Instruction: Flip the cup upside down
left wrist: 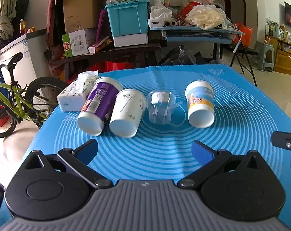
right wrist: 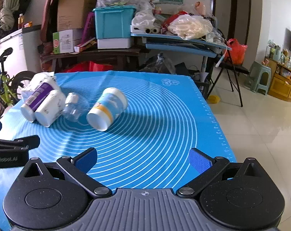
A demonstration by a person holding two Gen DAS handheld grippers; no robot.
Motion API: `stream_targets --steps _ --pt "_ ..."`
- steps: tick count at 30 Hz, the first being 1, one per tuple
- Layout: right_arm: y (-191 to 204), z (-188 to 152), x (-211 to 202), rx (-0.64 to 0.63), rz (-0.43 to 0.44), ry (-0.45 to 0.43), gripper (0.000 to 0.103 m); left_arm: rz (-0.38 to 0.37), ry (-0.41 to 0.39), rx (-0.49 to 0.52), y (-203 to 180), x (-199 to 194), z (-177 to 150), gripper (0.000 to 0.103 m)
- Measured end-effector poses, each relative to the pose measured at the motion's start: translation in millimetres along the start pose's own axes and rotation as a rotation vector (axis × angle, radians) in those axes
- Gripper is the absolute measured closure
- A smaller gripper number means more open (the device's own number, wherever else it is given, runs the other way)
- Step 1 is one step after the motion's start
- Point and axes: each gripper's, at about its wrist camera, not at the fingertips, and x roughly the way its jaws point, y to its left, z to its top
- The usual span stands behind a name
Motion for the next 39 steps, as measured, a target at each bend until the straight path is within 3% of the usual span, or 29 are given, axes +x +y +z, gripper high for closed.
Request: stream_targets --steps 6,18,20,31,33,39 --pt "-16.6 2.4 19.7 0.033 -0.016 0.008 0.0 -0.007 -0.035 0.008 -11.8 32.1 15.2 0.001" --pt "-36.2 8.1 51.0 0.078 -0.015 0.019 0.0 -0.015 -0.015 0.013 -26.2 88.5 29.5 0.002" --pt "-38.8 9.4 55.2 0.083 -0.013 0.019 0.0 -0.019 -0.007 0.02 -29.2 93.1 30.9 0.015" --pt "-45.6 9.9 70.4 0.099 -0.01 0.03 0.0 -0.016 0.041 0.001 -30.7 117.7 34.2 0.015" --pt "-45.3 9.5 71.3 0.101 -0.013 0.034 0.0 -0.019 0.054 -0.001 -30.7 122.6 34.8 0.018" --pt "-46.9 6.4 72.5 0.105 -0.018 0.041 0.0 -0.027 0.066 -0.012 -28.6 126.0 34.9 0.044"
